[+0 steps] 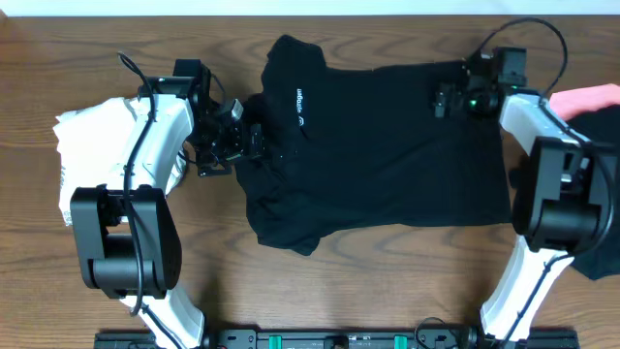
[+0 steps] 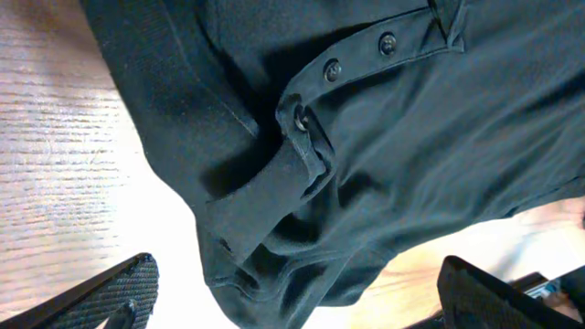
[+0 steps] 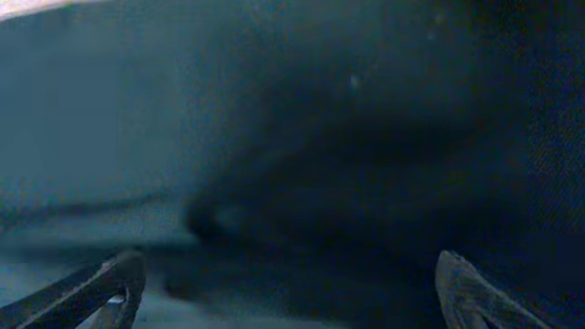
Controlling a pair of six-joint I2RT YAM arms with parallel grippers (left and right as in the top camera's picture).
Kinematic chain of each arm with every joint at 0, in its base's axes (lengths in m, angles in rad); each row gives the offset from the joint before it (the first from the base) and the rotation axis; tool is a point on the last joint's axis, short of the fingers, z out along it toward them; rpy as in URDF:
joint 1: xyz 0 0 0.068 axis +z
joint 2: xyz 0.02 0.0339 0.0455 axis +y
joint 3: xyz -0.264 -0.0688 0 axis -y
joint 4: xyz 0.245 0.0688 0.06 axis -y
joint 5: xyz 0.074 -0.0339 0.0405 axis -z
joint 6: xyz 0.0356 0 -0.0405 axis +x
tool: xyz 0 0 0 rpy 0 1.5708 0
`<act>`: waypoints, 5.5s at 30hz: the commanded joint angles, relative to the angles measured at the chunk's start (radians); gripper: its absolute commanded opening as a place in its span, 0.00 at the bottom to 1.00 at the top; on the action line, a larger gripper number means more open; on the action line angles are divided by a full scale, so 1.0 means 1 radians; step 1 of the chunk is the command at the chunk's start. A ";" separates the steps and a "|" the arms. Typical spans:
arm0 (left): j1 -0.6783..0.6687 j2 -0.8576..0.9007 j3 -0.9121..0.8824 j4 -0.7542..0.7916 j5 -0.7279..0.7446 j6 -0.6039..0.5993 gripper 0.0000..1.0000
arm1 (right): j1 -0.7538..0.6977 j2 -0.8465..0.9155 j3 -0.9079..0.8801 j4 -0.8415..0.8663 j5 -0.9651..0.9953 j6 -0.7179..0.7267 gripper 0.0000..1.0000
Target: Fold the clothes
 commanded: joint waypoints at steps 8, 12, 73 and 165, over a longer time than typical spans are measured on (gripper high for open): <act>-0.010 -0.011 0.006 -0.111 -0.132 0.039 0.98 | -0.048 -0.398 -0.020 -0.414 0.116 0.010 0.99; -0.028 -0.012 0.006 -0.172 -0.219 0.045 0.98 | -0.065 -0.473 -0.020 -0.659 0.121 0.010 0.99; -0.184 -0.388 -0.715 0.426 0.025 -0.093 0.99 | -0.253 -0.546 -0.450 -0.438 0.075 0.083 0.88; -0.179 -0.613 -0.669 0.488 0.021 -0.250 0.06 | -0.253 -0.546 -0.583 -0.169 0.074 0.089 0.56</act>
